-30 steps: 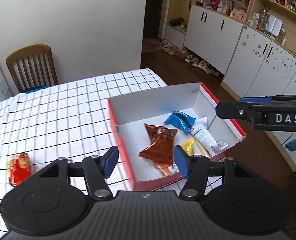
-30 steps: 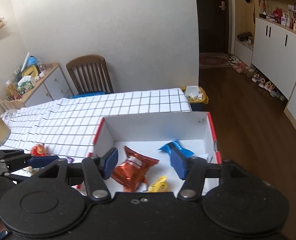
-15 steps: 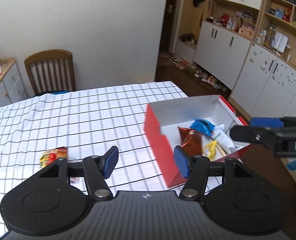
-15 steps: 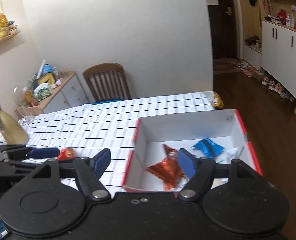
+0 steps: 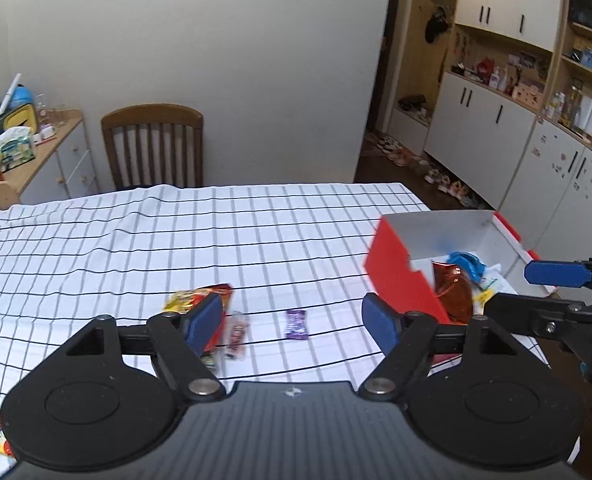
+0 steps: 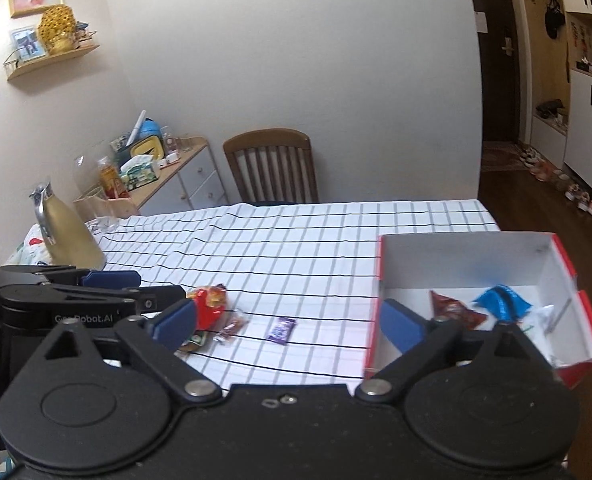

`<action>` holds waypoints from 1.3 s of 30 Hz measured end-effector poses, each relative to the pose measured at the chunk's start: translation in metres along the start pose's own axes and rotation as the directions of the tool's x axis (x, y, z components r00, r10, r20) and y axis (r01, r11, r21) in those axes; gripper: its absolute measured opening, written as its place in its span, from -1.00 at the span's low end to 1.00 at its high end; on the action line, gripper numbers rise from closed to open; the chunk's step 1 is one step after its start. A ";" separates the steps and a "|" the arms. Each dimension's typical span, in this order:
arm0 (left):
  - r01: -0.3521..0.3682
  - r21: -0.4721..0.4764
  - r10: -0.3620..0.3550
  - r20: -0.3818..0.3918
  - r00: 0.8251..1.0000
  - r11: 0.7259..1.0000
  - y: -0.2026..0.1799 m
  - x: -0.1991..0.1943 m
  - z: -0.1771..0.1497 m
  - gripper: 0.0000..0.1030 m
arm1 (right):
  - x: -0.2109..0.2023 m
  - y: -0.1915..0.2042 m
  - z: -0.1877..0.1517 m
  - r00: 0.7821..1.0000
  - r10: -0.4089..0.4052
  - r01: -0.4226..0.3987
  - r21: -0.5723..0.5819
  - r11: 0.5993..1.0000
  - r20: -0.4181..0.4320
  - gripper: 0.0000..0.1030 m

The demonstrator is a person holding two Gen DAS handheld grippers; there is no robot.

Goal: Organize snacks
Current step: 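Withdraw both open tools from the shoebox back toward the remaining snacks, then grasp the purple candy with the right tool while the left tool lowers toward the green-white packet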

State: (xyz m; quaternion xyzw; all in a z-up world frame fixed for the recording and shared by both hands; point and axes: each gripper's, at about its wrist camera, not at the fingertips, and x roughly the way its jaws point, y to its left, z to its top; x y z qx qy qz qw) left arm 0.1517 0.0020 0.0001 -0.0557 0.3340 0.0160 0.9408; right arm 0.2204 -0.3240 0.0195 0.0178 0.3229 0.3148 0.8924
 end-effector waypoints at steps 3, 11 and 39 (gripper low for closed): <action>-0.010 -0.015 0.010 0.005 1.000 1.000 0.017 -0.001 -0.007 0.49 | 0.008 0.013 -0.003 1.000 0.010 -0.010 -0.007 1.000 -0.007 0.99; -0.045 -0.073 0.045 -0.005 0.999 0.996 0.065 0.008 -0.031 0.67 | 0.030 0.038 -0.011 0.999 0.002 -0.004 -0.036 0.999 -0.035 1.00; -0.035 0.041 0.043 -0.193 0.980 0.999 0.118 0.102 -0.080 0.67 | 0.152 0.045 -0.031 0.967 -0.134 0.124 -0.056 0.991 -0.217 1.00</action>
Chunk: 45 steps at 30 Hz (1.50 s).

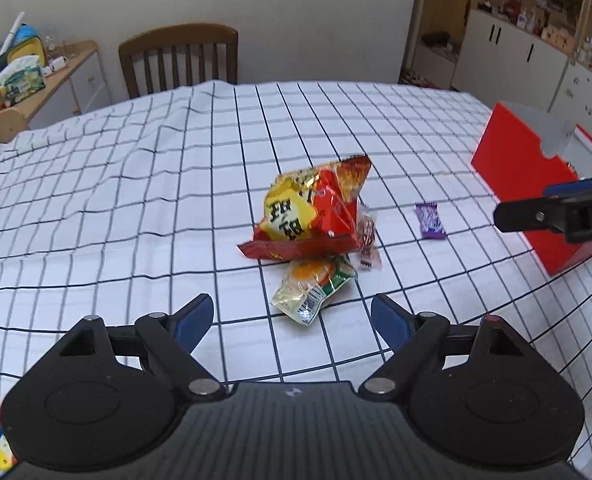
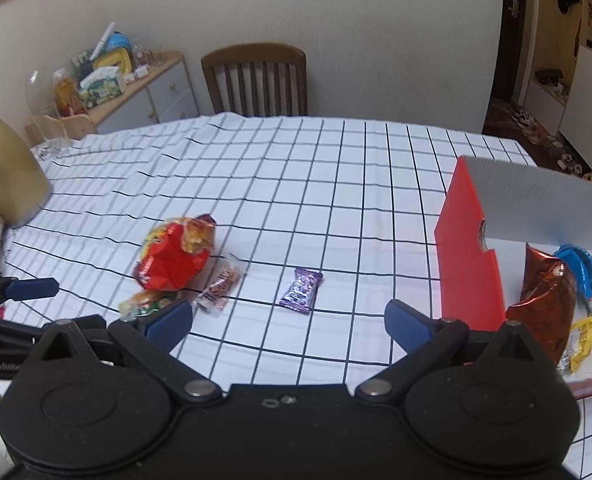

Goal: Organize snacks
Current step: 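Grasp the purple candy with the right tool while the left tool lowers toward the green-white packet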

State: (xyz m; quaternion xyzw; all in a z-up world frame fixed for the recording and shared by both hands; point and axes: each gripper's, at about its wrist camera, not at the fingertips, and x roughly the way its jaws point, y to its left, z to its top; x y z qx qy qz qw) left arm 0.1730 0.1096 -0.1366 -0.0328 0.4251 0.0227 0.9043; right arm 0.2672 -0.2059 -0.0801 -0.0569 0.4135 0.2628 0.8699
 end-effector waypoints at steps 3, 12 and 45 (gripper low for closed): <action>-0.007 0.021 0.007 -0.015 1.000 1.000 -0.003 0.012 -0.001 0.67 | 0.016 -0.003 0.001 1.000 -0.012 0.012 0.007 1.000 -0.026 0.99; -0.039 0.060 0.040 -0.011 0.999 0.997 -0.010 0.033 -0.005 0.67 | 0.057 -0.003 0.006 0.994 -0.059 0.058 -0.007 0.998 -0.090 0.92; -0.018 0.070 0.022 -0.043 0.999 0.997 -0.020 0.063 0.008 -0.15 | 0.125 0.009 0.025 0.973 -0.135 0.135 -0.013 0.991 -0.189 -0.50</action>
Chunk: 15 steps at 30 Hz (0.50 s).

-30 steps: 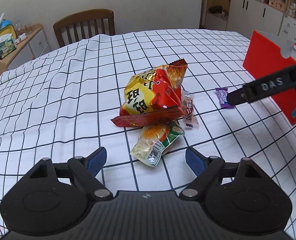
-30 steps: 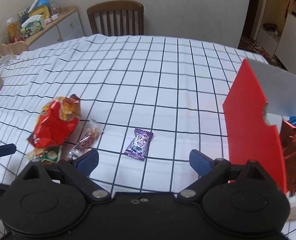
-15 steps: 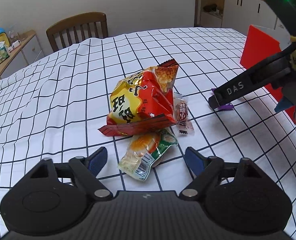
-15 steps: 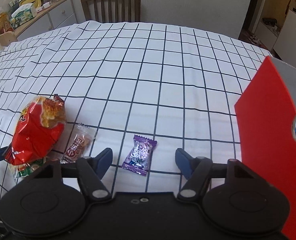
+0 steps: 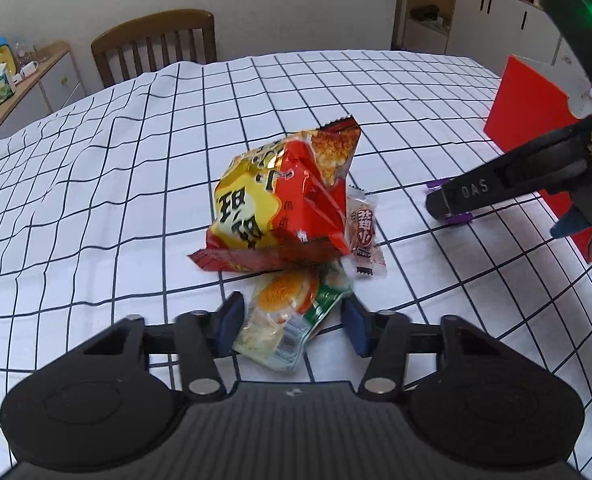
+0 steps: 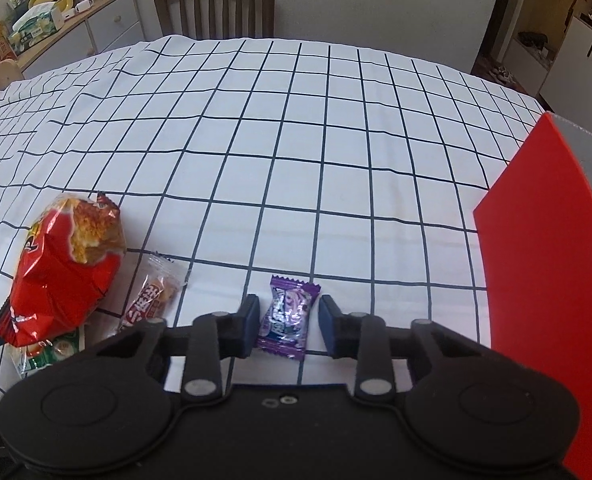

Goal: Organize snacks
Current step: 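Grasp the purple candy with the right tool while the left tool lowers toward the green-white packet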

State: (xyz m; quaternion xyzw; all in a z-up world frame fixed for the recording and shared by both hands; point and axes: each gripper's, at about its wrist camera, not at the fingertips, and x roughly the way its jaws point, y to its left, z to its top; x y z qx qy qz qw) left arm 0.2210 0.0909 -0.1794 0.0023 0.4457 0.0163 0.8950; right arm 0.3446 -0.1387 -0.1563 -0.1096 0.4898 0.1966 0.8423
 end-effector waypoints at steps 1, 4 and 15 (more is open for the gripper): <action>0.003 -0.004 -0.003 -0.003 1.000 1.000 0.000 0.000 0.000 -0.15 | 0.000 0.000 0.000 1.000 0.001 -0.001 0.000 1.000 0.001 -0.54; 0.009 -0.011 -0.009 -0.012 1.000 1.000 0.000 -0.002 -0.001 -0.16 | -0.002 -0.001 -0.005 1.000 0.004 -0.004 -0.011 1.000 0.007 -0.57; 0.015 -0.055 -0.017 -0.033 0.999 0.998 -0.002 -0.019 -0.015 -0.17 | -0.022 -0.005 -0.026 0.999 0.042 -0.042 -0.001 0.999 0.013 -0.67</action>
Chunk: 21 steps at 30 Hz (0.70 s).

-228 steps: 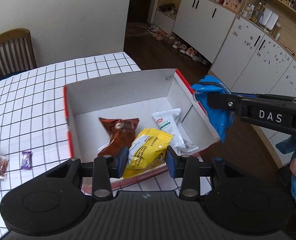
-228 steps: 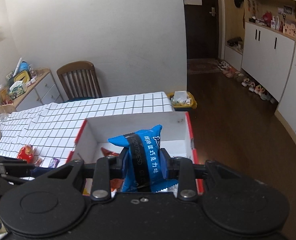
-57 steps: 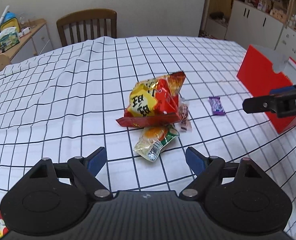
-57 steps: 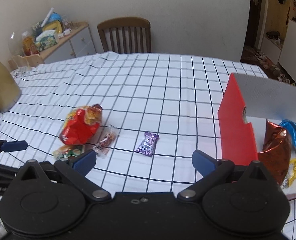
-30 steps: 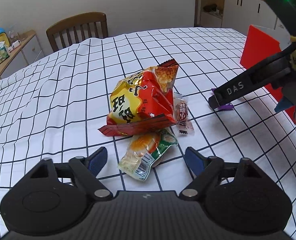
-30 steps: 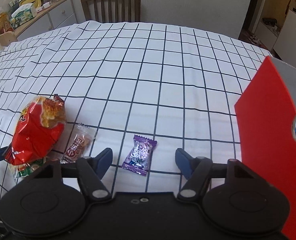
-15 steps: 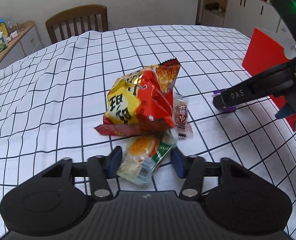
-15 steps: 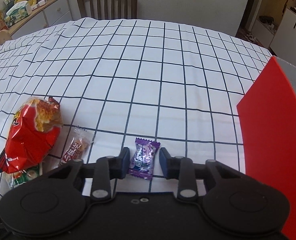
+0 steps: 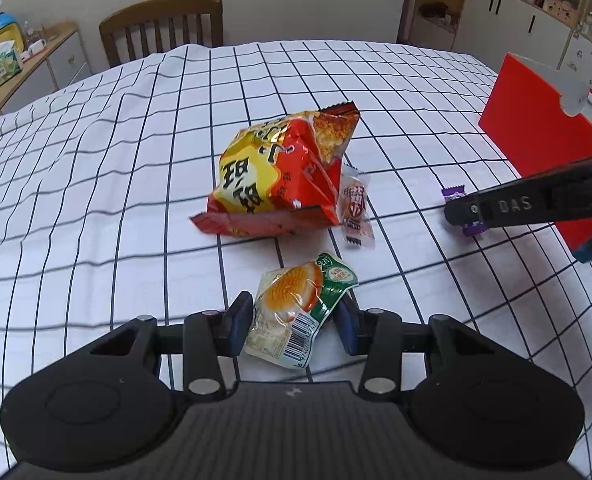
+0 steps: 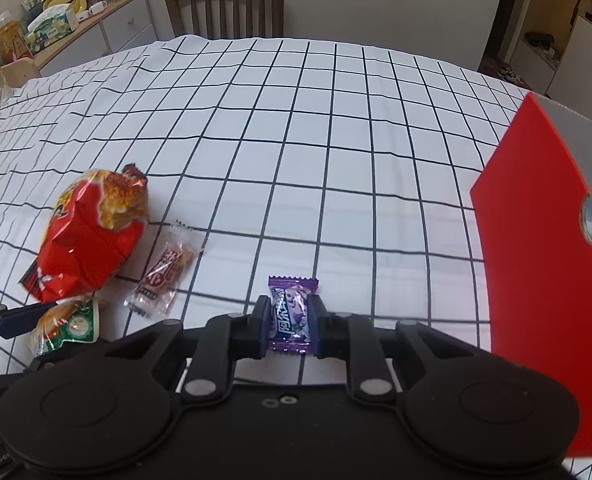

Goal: Organize snacks
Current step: 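Grasp the purple candy with the right tool while the left tool lowers toward the green-white packet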

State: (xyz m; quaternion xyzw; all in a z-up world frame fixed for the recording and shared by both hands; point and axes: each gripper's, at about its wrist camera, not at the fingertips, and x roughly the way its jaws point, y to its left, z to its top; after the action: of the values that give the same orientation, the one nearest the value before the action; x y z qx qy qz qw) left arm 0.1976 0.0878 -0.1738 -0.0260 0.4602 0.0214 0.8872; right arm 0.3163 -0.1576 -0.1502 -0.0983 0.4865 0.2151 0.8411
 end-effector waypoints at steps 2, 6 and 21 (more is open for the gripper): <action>-0.002 -0.011 0.002 -0.005 1.000 1.000 -0.001 -0.004 -0.002 -0.17 | -0.007 -0.001 -0.005 1.000 0.011 -0.011 0.004 1.000 0.005 -0.67; 0.000 -0.040 -0.001 -0.017 1.000 0.999 -0.002 -0.012 -0.006 -0.21 | -0.021 -0.002 -0.017 0.999 0.036 -0.036 0.004 0.999 0.017 -0.68; 0.038 -0.107 -0.039 -0.010 0.999 0.994 -0.022 -0.059 -0.025 -0.21 | -0.091 -0.002 -0.059 0.992 0.096 -0.094 -0.020 0.995 0.084 -0.68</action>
State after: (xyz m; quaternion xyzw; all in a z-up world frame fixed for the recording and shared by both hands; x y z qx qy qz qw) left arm 0.1443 0.0635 -0.1397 -0.0822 0.4633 0.0286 0.8819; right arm 0.2320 -0.2060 -0.1016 -0.0726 0.4527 0.2627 0.8490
